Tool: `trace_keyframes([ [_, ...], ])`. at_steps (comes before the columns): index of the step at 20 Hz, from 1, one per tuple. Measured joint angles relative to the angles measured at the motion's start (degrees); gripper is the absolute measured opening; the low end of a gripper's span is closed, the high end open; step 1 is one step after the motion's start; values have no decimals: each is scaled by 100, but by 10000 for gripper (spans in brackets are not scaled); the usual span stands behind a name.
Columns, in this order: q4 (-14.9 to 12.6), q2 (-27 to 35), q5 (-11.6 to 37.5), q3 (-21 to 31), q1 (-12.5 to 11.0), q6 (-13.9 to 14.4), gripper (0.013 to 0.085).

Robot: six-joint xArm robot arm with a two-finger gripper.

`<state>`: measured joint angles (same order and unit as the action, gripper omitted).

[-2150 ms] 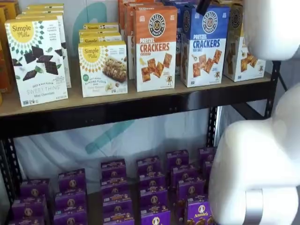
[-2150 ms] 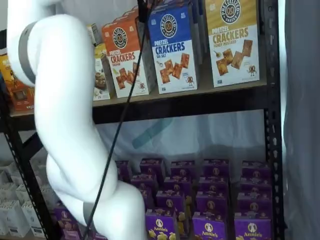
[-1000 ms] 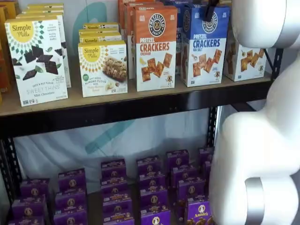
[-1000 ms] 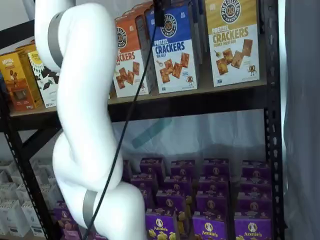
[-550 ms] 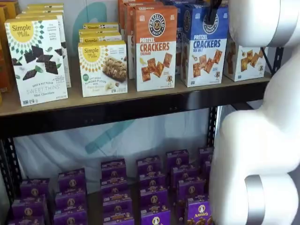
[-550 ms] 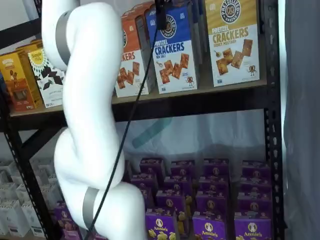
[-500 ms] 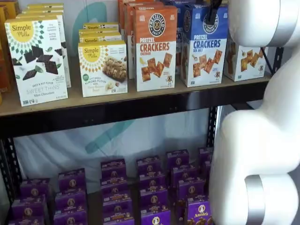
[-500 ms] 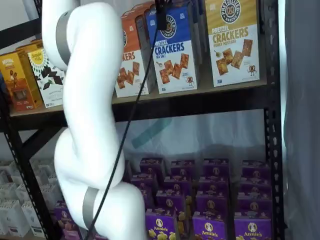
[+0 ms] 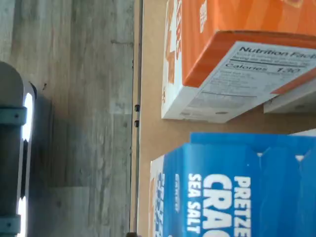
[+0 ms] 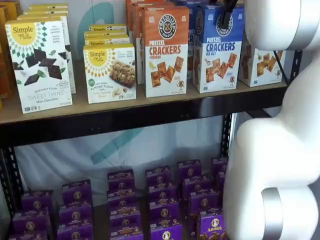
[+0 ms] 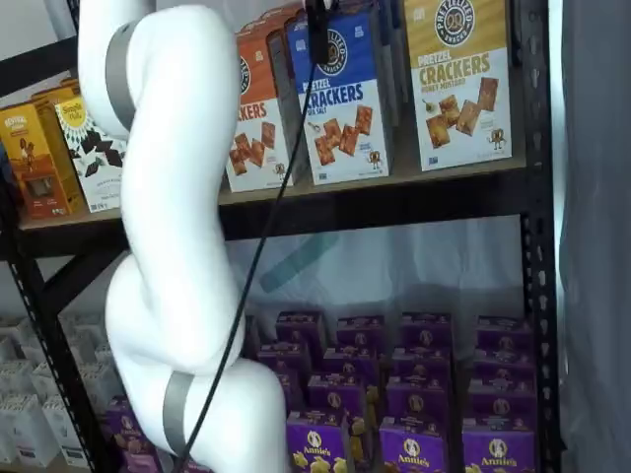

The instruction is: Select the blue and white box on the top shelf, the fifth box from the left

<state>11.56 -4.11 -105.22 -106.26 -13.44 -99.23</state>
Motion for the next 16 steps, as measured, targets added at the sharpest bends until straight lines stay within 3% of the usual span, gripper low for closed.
trace_keyframes([
  [2,20,-18,29,38,-2,2,850],
  [4,41,-38,62,79,-4,5,770],
  [8,46,-65,97,128,3,10,690],
  [15,82,-94,140,182,-7,8,690],
  [16,76,-103,152,194,-3,8,650],
])
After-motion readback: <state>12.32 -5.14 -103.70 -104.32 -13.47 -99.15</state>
